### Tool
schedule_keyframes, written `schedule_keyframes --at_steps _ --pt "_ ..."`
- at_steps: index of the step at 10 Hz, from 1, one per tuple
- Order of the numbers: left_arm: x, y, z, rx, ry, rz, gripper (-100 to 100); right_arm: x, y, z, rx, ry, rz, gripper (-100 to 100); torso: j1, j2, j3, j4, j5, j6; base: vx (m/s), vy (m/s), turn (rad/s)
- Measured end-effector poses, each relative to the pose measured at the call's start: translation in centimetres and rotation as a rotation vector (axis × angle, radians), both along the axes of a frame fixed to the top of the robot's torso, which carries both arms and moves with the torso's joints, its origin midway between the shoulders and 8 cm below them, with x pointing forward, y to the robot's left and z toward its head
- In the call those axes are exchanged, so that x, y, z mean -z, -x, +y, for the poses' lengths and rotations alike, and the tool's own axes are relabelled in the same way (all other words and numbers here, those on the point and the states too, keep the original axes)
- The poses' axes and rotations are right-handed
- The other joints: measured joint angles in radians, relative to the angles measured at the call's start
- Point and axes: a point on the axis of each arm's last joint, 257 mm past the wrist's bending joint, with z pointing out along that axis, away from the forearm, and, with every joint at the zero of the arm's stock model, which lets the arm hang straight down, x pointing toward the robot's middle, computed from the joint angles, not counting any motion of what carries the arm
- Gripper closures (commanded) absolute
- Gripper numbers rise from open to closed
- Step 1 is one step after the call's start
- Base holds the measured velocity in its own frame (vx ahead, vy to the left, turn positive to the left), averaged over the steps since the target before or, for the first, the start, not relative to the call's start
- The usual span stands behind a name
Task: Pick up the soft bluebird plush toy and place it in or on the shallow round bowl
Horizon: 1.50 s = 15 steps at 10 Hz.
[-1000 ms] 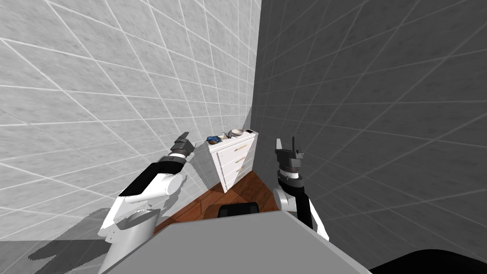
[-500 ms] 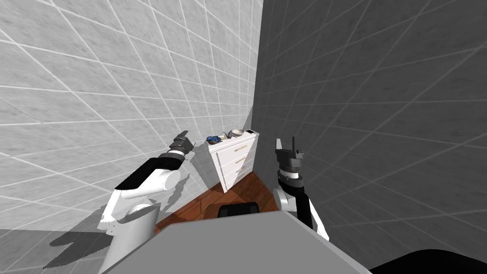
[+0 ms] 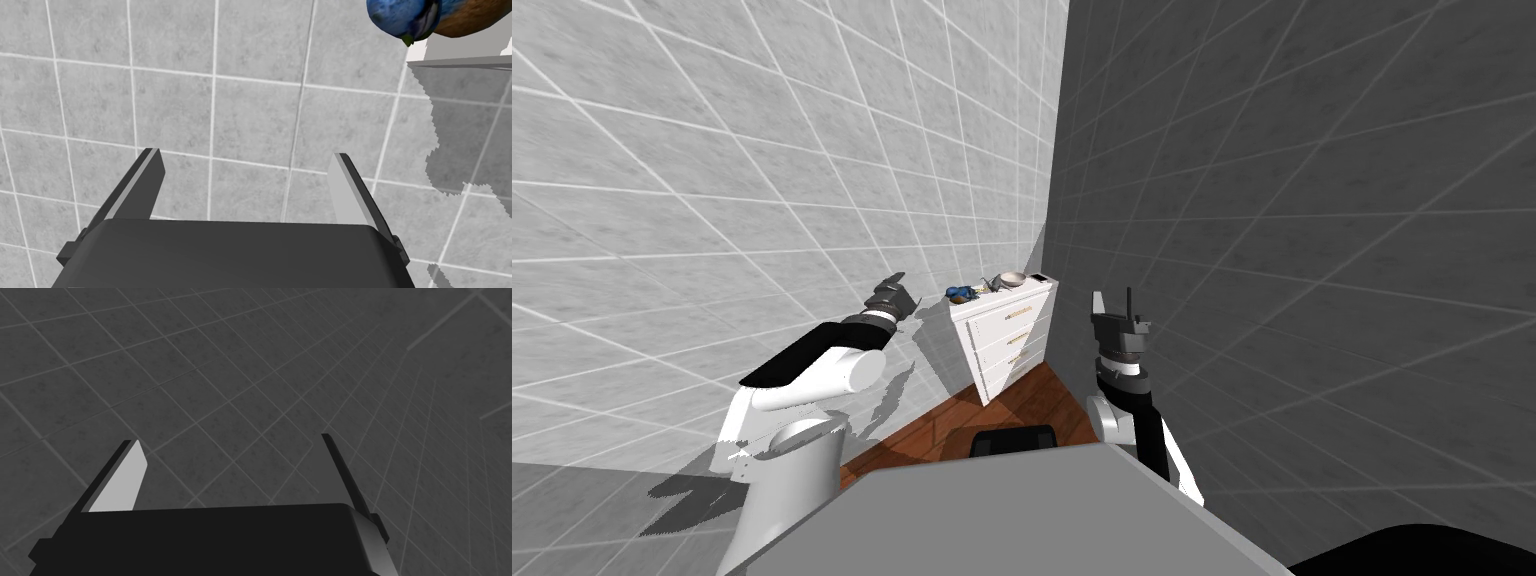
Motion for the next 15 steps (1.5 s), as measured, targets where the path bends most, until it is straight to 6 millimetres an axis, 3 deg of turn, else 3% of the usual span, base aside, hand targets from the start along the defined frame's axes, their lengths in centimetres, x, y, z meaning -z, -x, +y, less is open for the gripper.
schedule_keyframes --at_steps 15 --pt "1.1 -0.6 1.3 0.009 0.111 0.195 -100 0.0 0.0 0.0 0.0 0.0 0.0 0 0.002 -0.001 -0.001 0.0 0.0 0.0 0.033 -0.028 0.027"
